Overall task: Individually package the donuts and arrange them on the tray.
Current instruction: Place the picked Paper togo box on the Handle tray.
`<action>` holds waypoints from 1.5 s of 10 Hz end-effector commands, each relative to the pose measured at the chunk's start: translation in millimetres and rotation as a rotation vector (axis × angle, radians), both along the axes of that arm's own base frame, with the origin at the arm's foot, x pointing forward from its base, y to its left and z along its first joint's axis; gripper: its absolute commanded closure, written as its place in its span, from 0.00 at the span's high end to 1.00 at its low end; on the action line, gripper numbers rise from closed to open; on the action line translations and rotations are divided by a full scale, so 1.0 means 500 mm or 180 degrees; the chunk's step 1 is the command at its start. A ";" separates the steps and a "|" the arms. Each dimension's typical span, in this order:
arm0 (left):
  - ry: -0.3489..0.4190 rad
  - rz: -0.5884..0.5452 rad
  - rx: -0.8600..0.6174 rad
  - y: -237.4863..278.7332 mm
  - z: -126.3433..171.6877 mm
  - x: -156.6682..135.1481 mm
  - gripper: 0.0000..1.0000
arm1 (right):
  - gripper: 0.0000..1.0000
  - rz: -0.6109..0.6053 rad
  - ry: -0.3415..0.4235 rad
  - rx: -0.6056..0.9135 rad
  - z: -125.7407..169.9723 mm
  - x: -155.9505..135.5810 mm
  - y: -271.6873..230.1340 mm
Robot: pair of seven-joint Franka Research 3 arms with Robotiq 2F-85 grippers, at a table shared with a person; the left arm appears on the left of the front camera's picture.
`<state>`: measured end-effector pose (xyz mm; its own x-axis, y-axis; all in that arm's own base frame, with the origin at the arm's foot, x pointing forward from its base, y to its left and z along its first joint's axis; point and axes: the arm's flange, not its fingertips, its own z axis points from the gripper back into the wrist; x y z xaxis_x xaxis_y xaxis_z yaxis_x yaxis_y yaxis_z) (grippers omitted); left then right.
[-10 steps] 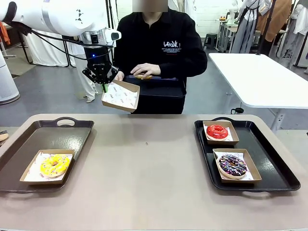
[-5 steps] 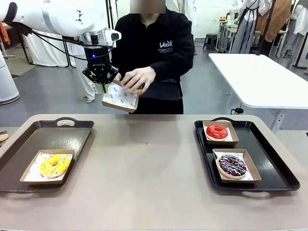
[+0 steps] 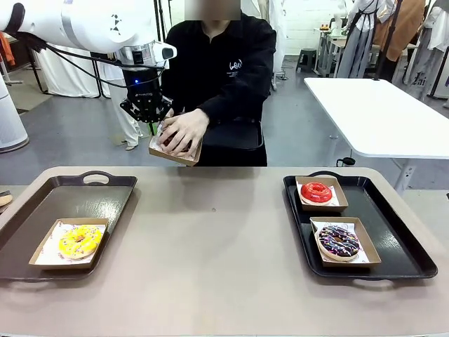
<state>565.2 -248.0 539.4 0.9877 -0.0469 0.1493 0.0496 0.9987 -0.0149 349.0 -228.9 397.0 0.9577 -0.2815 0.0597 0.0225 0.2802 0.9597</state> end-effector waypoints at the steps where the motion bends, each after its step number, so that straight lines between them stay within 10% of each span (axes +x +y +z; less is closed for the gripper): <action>1: 0.0015 -0.0035 -0.0035 0.009 0.004 -0.004 0.00 | 1.00 -0.0001 -0.0020 -0.0002 0.002 -0.009 0.006; 9: 0.0000 0.0000 0.0000 0.000 0.000 0.000 0.01 | 1.00 -0.0001 -0.0020 -0.0002 0.002 -0.009 0.006; 15: 0.0176 0.0316 -0.0114 0.299 0.014 -0.134 0.01 | 1.00 -0.0001 -0.0020 -0.0002 0.002 -0.009 0.006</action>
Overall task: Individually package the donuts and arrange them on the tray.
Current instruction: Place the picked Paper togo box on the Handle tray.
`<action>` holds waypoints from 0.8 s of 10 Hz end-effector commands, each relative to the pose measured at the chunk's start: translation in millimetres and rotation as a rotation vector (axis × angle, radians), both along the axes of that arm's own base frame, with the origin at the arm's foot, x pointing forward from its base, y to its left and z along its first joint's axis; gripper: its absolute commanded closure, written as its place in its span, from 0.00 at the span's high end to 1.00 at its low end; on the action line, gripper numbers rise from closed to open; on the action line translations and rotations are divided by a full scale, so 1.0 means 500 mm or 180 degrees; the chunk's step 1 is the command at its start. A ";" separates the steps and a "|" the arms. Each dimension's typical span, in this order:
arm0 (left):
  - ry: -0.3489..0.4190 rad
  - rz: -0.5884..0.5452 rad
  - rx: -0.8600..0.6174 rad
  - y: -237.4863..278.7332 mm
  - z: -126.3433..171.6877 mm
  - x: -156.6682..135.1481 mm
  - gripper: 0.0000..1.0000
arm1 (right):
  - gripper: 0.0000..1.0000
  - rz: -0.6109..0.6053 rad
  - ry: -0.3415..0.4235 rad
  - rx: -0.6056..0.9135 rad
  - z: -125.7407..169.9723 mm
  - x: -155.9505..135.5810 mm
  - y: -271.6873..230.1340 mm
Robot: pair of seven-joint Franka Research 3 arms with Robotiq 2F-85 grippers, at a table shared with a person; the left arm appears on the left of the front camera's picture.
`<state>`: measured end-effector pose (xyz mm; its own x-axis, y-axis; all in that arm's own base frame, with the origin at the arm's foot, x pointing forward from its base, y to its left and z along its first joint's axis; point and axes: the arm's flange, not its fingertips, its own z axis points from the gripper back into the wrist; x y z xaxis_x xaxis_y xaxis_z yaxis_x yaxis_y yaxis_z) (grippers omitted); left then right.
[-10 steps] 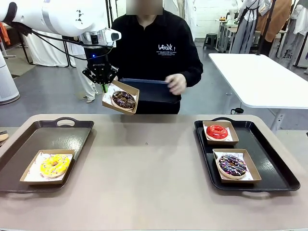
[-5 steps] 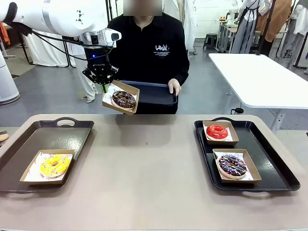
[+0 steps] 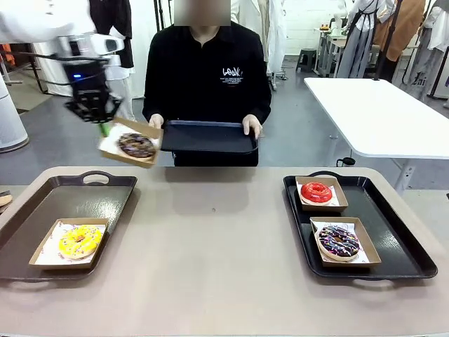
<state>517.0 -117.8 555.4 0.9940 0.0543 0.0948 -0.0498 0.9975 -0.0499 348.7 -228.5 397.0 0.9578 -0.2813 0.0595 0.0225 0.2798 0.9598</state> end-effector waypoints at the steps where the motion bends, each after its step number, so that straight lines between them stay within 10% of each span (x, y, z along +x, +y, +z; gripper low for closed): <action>1: 0.0024 0.0074 0.0063 0.084 -0.033 -0.051 0.01 | 1.00 -0.0002 -0.0020 -0.0003 0.002 -0.008 0.006; 8: 0.0167 0.0306 0.0038 0.225 -0.084 -0.061 0.01 | 1.00 -0.0002 -0.0020 -0.0003 0.002 -0.008 0.006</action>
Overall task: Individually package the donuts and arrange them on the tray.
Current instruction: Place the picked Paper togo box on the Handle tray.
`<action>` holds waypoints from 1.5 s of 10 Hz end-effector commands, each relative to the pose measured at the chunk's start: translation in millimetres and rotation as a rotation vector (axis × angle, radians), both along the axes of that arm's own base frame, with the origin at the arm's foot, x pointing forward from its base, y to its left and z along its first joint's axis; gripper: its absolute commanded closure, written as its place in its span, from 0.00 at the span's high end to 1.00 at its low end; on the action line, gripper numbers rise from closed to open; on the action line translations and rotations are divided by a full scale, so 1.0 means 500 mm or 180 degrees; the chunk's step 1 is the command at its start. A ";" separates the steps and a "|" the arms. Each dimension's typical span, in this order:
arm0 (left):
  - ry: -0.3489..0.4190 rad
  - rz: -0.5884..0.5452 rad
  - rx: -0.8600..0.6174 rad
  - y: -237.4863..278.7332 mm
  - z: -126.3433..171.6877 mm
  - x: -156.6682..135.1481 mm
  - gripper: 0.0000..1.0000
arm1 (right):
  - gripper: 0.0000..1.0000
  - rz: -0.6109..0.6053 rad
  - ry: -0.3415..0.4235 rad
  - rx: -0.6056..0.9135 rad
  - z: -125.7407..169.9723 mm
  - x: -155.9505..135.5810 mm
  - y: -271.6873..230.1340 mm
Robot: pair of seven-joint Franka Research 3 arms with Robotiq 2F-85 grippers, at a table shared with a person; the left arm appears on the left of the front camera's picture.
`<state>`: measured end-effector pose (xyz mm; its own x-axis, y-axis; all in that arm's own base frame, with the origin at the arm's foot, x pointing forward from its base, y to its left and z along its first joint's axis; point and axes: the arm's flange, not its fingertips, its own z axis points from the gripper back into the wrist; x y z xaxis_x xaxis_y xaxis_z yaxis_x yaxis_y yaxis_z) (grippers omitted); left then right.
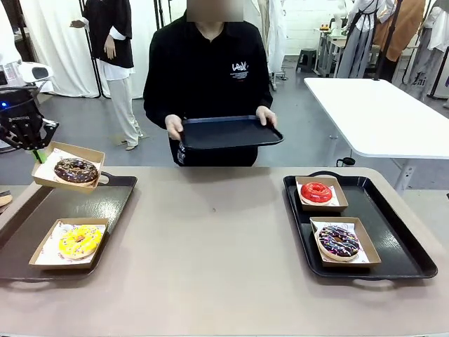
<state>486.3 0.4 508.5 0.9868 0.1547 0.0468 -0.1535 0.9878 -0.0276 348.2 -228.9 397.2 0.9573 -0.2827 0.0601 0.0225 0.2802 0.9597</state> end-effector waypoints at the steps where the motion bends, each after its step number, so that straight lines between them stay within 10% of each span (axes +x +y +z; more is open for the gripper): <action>1: 0.0006 -0.0020 -0.0017 -0.011 0.010 0.000 0.01 | 1.00 0.0003 -0.0019 -0.0002 0.002 -0.007 0.006; 9: -0.0341 -0.0398 -0.0091 0.025 -0.077 0.029 0.01 | 1.00 0.0003 -0.0019 -0.0002 0.002 -0.007 0.006; 15: -0.0086 -0.0451 0.0155 -0.048 -0.188 0.096 0.01 | 1.00 0.0003 -0.0019 -0.0002 0.002 -0.007 0.006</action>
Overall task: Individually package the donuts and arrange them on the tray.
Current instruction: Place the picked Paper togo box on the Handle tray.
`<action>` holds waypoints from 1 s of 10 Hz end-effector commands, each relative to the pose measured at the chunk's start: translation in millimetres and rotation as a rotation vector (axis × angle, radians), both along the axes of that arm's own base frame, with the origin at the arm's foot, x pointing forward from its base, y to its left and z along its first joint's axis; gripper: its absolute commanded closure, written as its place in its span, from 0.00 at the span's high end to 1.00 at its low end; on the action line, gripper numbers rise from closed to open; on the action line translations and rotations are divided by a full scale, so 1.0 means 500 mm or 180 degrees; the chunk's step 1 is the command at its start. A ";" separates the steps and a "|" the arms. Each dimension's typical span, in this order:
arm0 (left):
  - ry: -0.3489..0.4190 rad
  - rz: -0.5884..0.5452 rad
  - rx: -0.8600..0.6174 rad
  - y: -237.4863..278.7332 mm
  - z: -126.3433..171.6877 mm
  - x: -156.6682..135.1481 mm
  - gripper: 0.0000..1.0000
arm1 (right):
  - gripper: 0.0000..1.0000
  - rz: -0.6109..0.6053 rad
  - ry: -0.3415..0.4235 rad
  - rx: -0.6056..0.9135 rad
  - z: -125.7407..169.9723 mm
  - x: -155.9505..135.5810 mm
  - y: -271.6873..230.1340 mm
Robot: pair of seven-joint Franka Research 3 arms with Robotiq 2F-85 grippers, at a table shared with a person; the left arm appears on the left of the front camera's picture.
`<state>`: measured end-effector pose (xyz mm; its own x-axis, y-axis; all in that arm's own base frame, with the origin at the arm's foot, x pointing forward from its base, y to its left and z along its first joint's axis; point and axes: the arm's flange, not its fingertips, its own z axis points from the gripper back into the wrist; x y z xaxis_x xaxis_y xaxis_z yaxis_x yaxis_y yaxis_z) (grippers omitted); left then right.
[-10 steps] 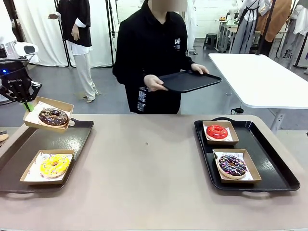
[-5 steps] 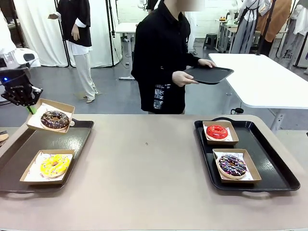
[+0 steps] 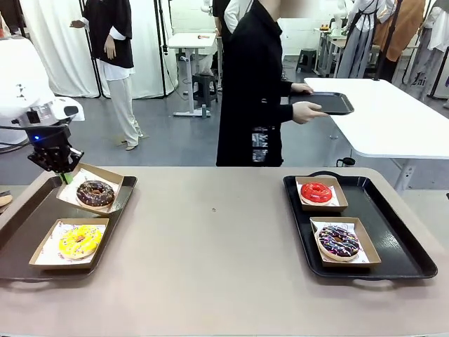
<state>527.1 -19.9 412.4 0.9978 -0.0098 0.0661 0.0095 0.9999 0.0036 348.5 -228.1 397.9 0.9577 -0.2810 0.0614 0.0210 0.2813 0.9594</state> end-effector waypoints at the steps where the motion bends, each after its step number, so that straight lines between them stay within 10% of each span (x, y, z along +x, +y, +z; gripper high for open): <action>1: -0.0032 0.0071 0.0043 -0.010 -0.002 0.021 0.01 | 1.00 -0.0002 -0.0015 0.0002 0.000 -0.008 0.005; 10: 0.0104 0.0204 0.0108 -0.021 -0.041 0.052 0.01 | 1.00 -0.0002 -0.0015 0.0002 0.000 -0.008 0.005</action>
